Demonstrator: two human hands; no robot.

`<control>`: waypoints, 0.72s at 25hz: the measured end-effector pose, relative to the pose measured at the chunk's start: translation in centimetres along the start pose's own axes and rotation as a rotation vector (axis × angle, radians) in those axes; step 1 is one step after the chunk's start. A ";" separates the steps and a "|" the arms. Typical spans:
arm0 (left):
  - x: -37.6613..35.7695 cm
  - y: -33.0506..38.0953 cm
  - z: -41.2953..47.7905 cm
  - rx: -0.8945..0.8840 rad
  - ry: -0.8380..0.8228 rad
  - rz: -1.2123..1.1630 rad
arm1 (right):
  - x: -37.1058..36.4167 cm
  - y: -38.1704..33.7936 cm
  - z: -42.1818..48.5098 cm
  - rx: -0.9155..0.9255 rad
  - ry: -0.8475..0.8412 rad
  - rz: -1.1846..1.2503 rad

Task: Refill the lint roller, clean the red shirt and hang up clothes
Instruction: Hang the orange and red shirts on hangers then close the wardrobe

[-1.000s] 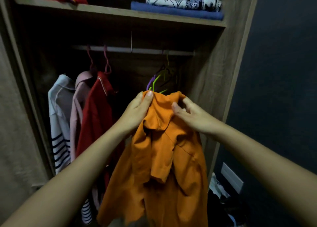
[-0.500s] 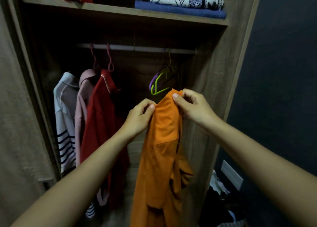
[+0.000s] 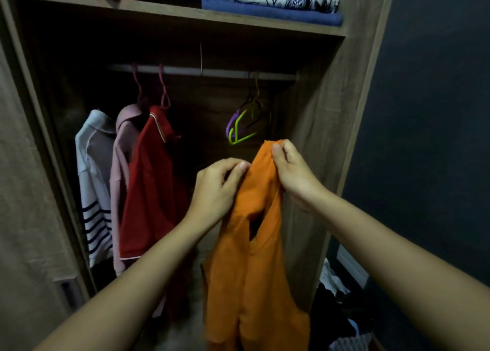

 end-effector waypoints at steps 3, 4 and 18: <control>1.3 0.5 1.4 0.129 0.029 -0.188 | -0.2 1.3 0.3 -0.149 0.014 0.158; 1.4 0.6 1.8 0.142 -0.013 -0.155 | -0.4 1.3 0.3 -0.195 -0.016 0.213; 0.7 -0.6 3.4 0.291 0.008 -0.158 | 3.0 0.5 -1.1 0.004 -0.349 -0.324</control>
Point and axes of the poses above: each hand's wrist, its own z-axis towards the middle knuckle, its own x-axis out of the back of the hand, y = z × x, the point moved 4 cm from there along z, towards the middle knuckle, and after that the axes turned 2 degrees about -y, right-handed, at the moved point
